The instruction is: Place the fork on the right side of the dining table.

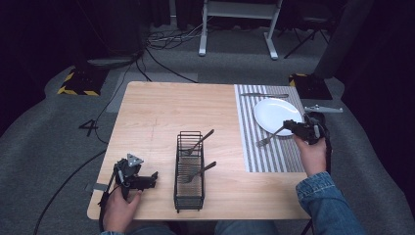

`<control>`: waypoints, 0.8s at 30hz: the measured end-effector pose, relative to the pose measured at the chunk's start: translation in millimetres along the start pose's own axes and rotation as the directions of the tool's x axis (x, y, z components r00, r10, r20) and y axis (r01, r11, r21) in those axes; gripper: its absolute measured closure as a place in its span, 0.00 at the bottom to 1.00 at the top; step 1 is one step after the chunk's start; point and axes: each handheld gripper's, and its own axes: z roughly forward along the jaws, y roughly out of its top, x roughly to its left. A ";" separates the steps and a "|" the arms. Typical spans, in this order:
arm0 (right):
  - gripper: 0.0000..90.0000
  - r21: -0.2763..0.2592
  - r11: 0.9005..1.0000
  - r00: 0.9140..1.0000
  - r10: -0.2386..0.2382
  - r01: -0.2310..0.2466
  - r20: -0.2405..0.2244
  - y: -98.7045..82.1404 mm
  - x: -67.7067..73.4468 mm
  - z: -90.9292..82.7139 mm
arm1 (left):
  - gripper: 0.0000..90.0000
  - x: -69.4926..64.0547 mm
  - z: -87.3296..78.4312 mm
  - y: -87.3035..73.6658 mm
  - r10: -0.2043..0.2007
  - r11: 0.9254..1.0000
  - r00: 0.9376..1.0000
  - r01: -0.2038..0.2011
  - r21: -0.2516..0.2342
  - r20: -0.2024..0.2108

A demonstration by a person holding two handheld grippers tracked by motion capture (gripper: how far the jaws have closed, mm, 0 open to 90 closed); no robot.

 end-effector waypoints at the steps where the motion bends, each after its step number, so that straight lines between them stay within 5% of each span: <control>1: 0.89 0.007 1.000 1.000 0.012 -0.012 0.004 -0.3 -3.7 0.5 | 0.01 0.0 0.0 0.0 0.000 1.000 1.000 0.000 0.000 0.000; 16: 0.66 0.076 0.988 0.991 0.131 -0.132 0.021 -16.4 -44.1 10.1 | 0.01 0.0 0.0 0.0 0.000 1.000 1.000 0.000 0.000 0.000; 24: 0.60 0.093 0.984 0.988 0.152 -0.154 0.029 -26.9 -53.4 13.9 | 0.01 0.0 0.0 0.0 0.000 1.000 1.000 0.000 0.000 0.000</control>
